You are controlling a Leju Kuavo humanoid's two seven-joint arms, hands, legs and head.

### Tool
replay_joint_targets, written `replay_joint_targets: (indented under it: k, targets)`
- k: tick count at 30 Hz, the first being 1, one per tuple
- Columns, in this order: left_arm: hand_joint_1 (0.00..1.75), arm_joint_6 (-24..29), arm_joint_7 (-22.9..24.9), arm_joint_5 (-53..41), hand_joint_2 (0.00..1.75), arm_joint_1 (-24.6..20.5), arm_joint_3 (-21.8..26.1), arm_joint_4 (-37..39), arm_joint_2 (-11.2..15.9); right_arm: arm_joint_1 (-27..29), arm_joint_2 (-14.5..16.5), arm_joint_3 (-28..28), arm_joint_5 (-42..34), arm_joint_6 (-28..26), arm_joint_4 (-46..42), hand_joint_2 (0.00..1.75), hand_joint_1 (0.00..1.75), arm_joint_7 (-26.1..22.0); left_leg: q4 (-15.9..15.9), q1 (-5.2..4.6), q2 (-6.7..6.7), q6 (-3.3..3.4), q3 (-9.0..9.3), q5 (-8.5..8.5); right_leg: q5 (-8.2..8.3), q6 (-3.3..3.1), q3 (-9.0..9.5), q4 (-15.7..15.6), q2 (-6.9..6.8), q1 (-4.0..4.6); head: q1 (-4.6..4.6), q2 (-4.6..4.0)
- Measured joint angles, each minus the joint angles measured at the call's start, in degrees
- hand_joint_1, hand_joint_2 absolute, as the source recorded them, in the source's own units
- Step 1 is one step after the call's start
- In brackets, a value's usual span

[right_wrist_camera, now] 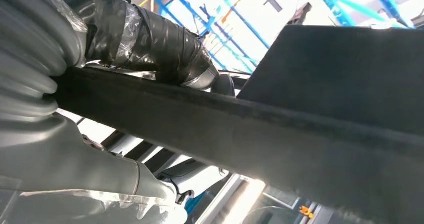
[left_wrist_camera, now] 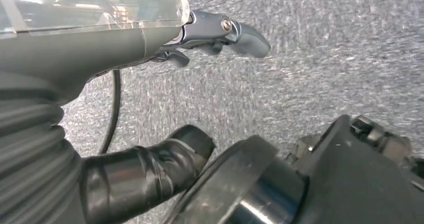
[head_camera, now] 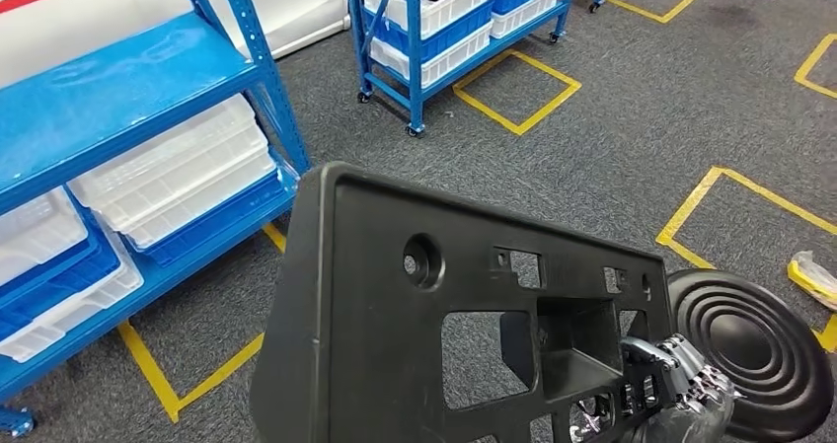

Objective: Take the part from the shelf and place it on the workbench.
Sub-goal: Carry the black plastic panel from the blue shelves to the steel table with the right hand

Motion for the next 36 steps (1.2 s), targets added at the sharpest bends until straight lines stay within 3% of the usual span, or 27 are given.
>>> replay_joint_targets:
  k: [1, 3, 5, 7, 8, 9, 10, 12, 14, 16, 18, 20, 22, 23, 24, 25, 27, 29, 30, 31, 33, 35, 36]
  targets:
    - [0.0, 0.0, 0.0, 0.0, 1.75, -0.1, 0.0, 0.0, 0.0, 0.0, 0.0, 0.0, 0.0, 0.0, 0.0, 1.75, 1.75, 0.0, 0.3, 0.14, -0.57, -0.29, 0.04, -0.43, 0.12, -0.34, -0.07, -0.1, 0.51, -0.03, -0.01, 0.0]
    - [0.0, 0.0, 0.0, 0.0, 1.75, -0.1, 0.0, 0.0, 0.0, 0.0, 0.2, 0.0, 0.0, 0.0, -0.1, 1.75, 1.75, 0.0, 3.3, 0.37, -3.15, -0.75, -1.06, -2.83, 0.41, -0.94, -0.21, -0.3, 1.53, -0.18, -0.02, 0.0]
    - [0.0, 0.0, 0.0, 0.0, 1.75, 0.1, 0.0, 0.0, 0.0, -0.2, 0.4, 0.0, 0.0, 0.0, -0.1, 1.75, 1.75, 0.0, 10.2, 0.4, -5.33, -0.82, -4.09, -6.61, 0.56, -1.32, -0.42, -0.3, 2.67, 0.0, -0.02, 0.0]
    - [0.0, 0.0, 0.0, 0.0, 1.75, 0.2, 0.0, 0.0, 0.0, -0.2, 0.4, 0.0, 0.0, 0.0, -0.1, 1.75, 1.75, 0.0, 15.4, 0.33, -5.76, -0.54, -6.65, -7.99, 0.63, -1.53, -0.51, -0.3, 4.16, 0.36, -0.02, 0.0]
    - [0.0, 0.0, 0.0, 0.0, 1.75, 0.3, 0.0, 0.0, 0.0, -0.2, 0.4, 0.0, 0.0, 0.0, -0.1, 1.75, 1.75, 0.0, 15.3, 0.27, -5.85, -0.27, -6.73, -7.05, 0.65, -1.56, -0.48, -0.2, 4.95, 0.51, -0.01, 0.0]
    - [0.0, 0.0, 0.0, 0.0, 1.75, 0.3, 0.0, 0.0, 0.0, -0.1, 0.4, 0.0, 0.0, 0.0, -0.1, 1.75, 1.75, 0.0, 13.1, 0.16, -6.1, 0.1, -5.9, -5.15, 0.66, -1.57, -0.4, -0.2, 5.75, 0.64, -0.02, 0.0]
    - [0.0, 0.0, 0.0, 0.0, 1.75, 0.3, 0.0, 0.0, 0.0, -0.1, 0.4, 0.0, 0.0, 0.0, -0.1, 1.75, 1.75, 0.0, 9.5, 0.03, -6.97, 0.59, -4.48, -2.83, 0.66, -1.57, -0.3, -0.2, 6.51, 0.7, -0.01, 0.0]
    - [0.0, -0.1, 0.0, 0.0, 1.75, 0.4, 0.0, 0.0, 0.1, -0.2, 0.4, 0.0, 0.0, 0.0, -0.1, 1.75, 1.75, 0.0, 3.4, -0.12, -9.9, 1.5, -2.01, 0.11, 0.78, -1.36, -0.35, -0.2, 7.79, 0.63, 0.0, 0.0]
    - [0.0, -0.1, 0.1, 0.0, 1.75, 0.3, 0.0, 0.0, 0.2, -0.2, 0.5, 0.0, 0.0, 0.0, -0.1, 1.75, 1.75, 0.0, 1.3, -0.3, -11.33, 1.94, -1.2, 0.43, 1.14, -0.77, -0.83, -0.2, 8.91, 0.28, -0.03, 0.0]
    - [0.0, -0.2, 0.1, 0.0, 1.75, 0.0, 0.0, 0.0, 0.1, -0.1, 0.6, 0.0, 0.1, 0.0, -0.1, 1.75, 1.75, 0.0, 0.0, -0.28, -10.04, 2.07, -0.77, 0.69, 1.54, -0.02, -1.22, -0.4, 9.54, 0.12, -0.07, 0.0]
    - [0.0, -0.3, 0.0, 0.0, 1.75, 0.1, 0.0, 0.0, 0.1, 0.0, 0.6, 0.0, 0.2, 0.0, -0.1, 1.75, 1.75, 0.0, -1.5, -0.03, -8.4, 2.4, -0.18, 1.28, 0.28, 0.51, -2.2, 1.4, 6.97, 0.43, 0.02, 0.0]
    - [0.0, -0.3, 0.0, 0.0, 1.75, 0.3, 0.0, 0.0, 0.1, 0.0, 0.6, 0.0, 0.3, 0.0, -0.1, 1.75, 1.75, 0.0, -2.0, -0.06, -6.73, 2.71, 0.02, 1.54, -3.21, 0.95, -5.05, 7.3, 3.65, 0.52, 0.12, 0.0]
    - [0.0, -0.4, 0.0, 0.0, 1.75, 0.3, 0.0, 0.0, 0.1, 0.0, 0.6, 0.0, 0.5, 0.0, -0.1, 1.75, 1.75, 0.0, -1.9, -0.19, -5.01, 2.74, -0.09, 1.44, -5.63, 1.45, -7.89, 13.4, 2.86, 0.17, 0.14, 0.0]
    - [0.0, -0.4, 0.1, 0.0, 1.75, 0.3, 0.0, 0.0, 0.1, 0.1, 0.6, -0.1, 0.6, 0.0, 0.0, 1.75, 1.75, 0.0, -1.8, -0.2, -4.18, 2.65, -0.12, 1.35, -5.39, 1.67, -8.07, 14.0, 2.71, -0.01, 0.13, 0.0]
    - [0.0, -0.4, 0.1, 0.0, 1.75, 0.3, 0.0, 0.0, 0.1, 0.1, 0.6, -0.1, 0.7, 0.0, 0.0, 1.75, 1.75, 0.0, -1.7, -0.18, -3.38, 2.51, -0.11, 1.21, -4.18, 1.85, -7.06, 12.5, 2.42, -0.17, 0.14, 0.0]
    - [0.0, -0.4, 0.1, 0.0, 1.75, 0.3, 0.0, 0.0, 0.1, 0.1, 0.6, -0.1, 0.7, 0.0, 0.0, 1.75, 1.75, 0.0, -1.4, -0.15, -2.66, 2.29, -0.08, 1.01, -2.37, 1.98, -4.93, 8.9, 1.73, -0.29, 0.13, 0.0]
    - [0.0, -0.4, 0.1, 0.0, 1.75, 0.3, 0.0, 0.0, 0.1, 0.1, 0.6, -0.1, 0.8, 0.0, -0.1, 1.75, 1.75, 0.0, -0.8, -0.25, -1.51, 1.63, -0.15, 0.39, -0.07, 1.6, -0.95, 1.9, -0.27, -0.2, 0.13, 0.0]
    - [0.0, -0.3, 0.2, 0.0, 1.75, 0.2, 0.0, 0.0, 0.1, 0.2, 0.6, -0.3, 0.8, 0.0, -0.2, 1.75, 1.75, 0.0, -0.3, -0.43, -0.73, 0.96, -0.05, -0.13, 0.11, 0.74, 0.19, -0.4, -0.9, 0.11, 0.1, 0.0]
    - [0.0, -0.3, 0.2, 0.0, 1.75, 0.1, 0.0, 0.0, 0.1, 0.3, 0.6, -0.3, 0.8, 0.0, -0.2, 1.75, 1.75, 0.0, -0.2, -0.43, -0.3, 0.68, 0.13, -0.25, 0.22, 0.34, 0.09, -0.4, -0.33, 0.2, 0.08, 0.0]
    - [0.0, -0.2, 0.2, 0.0, 1.75, 0.0, 0.0, 0.0, 0.1, 0.4, 0.6, -0.4, 0.8, 0.0, -0.2, 1.75, 1.75, 0.0, -0.1, -0.32, -0.1, 0.4, 0.27, -0.4, 0.31, -0.07, 0.07, -0.5, 0.2, 0.17, 0.08, 0.0]
    - [0.0, -0.1, 0.2, 0.0, 1.75, -0.1, 0.1, 0.0, 0.1, 0.5, 0.6, -0.5, 0.8, 0.0, -0.4, 1.75, 1.75, 0.0, 1.6, -0.01, -1.78, -0.17, -0.22, -2.0, 0.64, -0.8, 0.01, -0.7, 1.23, 0.05, 0.06, 0.0]
    - [0.0, -0.1, 0.2, 0.0, 1.75, 0.0, 0.1, 0.0, 0.1, 0.5, 0.7, -0.6, 0.7, 0.0, -0.5, 1.75, 1.75, 0.0, 7.4, 0.19, -4.71, -0.52, -2.7, -5.71, 0.87, -1.3, -0.11, -0.8, 2.24, 0.02, 0.04, 0.0]
    - [0.0, -0.1, 0.2, 0.0, 1.75, 0.0, 0.1, 0.0, 0.1, 0.6, 0.7, -0.7, 0.7, 0.0, -0.5, 1.75, 1.75, 0.0, 11.4, 0.21, -5.49, -0.57, -4.53, -7.64, 0.92, -1.45, -0.22, -0.8, 2.82, 0.12, 0.03, 0.0]
